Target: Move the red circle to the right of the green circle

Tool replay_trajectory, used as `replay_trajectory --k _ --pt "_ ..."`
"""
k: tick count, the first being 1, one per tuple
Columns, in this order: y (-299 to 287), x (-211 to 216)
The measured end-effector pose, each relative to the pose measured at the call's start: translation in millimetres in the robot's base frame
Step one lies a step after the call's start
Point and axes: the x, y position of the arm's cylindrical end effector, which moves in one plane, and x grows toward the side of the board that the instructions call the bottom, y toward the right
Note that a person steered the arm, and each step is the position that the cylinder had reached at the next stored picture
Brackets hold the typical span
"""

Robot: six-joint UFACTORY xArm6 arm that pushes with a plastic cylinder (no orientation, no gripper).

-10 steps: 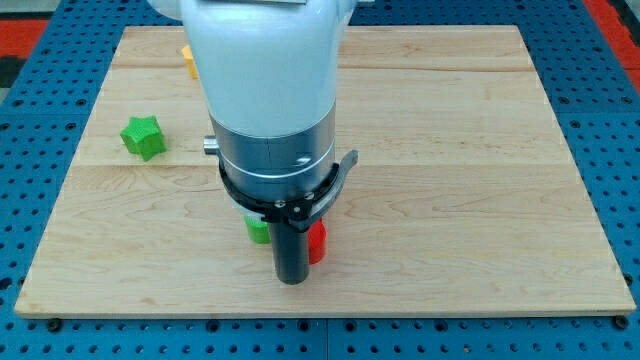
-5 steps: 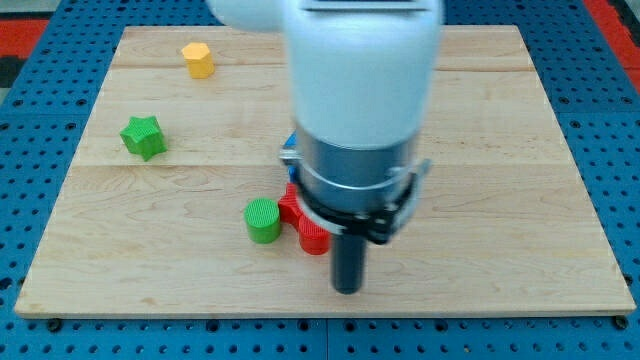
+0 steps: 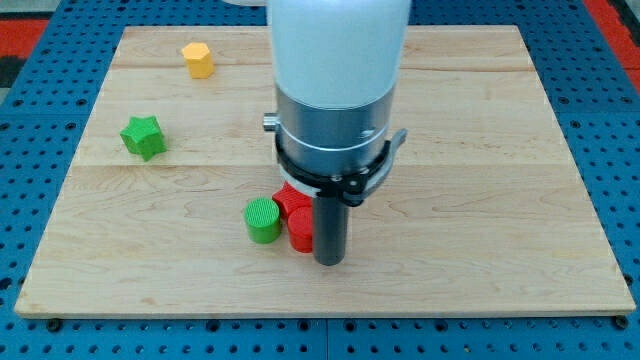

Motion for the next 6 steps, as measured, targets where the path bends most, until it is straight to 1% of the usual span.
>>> replay_trajectory --k 1,5,6 --pt "-10.1 0.0" --pt "-10.4 -5.2" --pt "-11.5 0.3"
